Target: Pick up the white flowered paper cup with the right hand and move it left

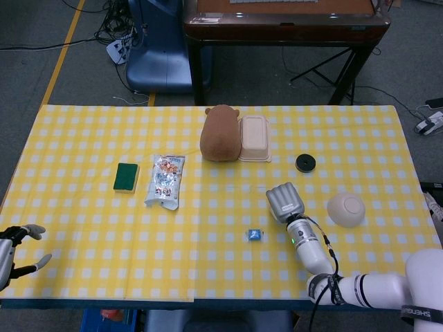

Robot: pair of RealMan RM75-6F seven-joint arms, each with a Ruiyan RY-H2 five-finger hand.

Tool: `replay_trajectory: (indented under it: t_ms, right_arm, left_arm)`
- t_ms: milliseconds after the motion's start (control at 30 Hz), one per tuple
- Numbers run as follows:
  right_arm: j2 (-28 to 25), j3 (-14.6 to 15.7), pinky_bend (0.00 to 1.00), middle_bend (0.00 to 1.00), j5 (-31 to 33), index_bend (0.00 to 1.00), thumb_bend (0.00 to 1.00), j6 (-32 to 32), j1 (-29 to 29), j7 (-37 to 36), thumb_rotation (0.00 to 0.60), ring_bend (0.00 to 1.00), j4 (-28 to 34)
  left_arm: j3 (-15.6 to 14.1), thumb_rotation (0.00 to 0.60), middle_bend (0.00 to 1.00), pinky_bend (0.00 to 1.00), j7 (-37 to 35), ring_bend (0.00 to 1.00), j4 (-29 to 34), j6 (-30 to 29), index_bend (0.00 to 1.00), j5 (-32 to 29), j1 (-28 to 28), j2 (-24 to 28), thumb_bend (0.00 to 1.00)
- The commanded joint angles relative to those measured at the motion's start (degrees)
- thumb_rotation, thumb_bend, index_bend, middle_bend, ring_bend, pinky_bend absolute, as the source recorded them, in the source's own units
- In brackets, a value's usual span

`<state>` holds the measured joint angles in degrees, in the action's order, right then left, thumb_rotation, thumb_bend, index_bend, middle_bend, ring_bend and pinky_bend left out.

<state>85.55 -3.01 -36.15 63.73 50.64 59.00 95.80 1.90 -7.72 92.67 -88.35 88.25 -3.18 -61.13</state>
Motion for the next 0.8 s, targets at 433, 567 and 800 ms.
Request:
replay_trajectory:
  t_ms: [433, 567, 800]
  right_arm:
    - [-10.86, 0.86, 1.00, 1.00, -29.09, 0.49, 0.09, 0.54, -11.31, -37.20, 0.600, 1.00, 10.04]
    - [-11.08, 1.80, 1.00, 1.00, -37.85, 0.49, 0.09, -0.41, -13.90, -53.51, 0.600, 1.00, 7.09]
    - [-6.51, 3.57, 1.00, 1.00, -51.07, 0.49, 0.09, 2.22, -16.90, -84.66, 0.600, 1.00, -3.15]
  left_arm:
    - [-0.01, 0.600, 0.48, 0.47, 0.82, 0.39, 0.14, 0.20, 0.50, -0.08, -0.07, -0.18, 0.00]
    - [-0.05, 0.600, 0.48, 0.47, 1.22, 0.39, 0.32, 0.00, 0.50, 0.12, -0.01, -0.21, 0.00]
    - [-0.22, 0.600, 0.48, 0.47, 1.67, 0.39, 0.51, -0.02, 0.50, 0.39, 0.02, -0.21, 0.00]
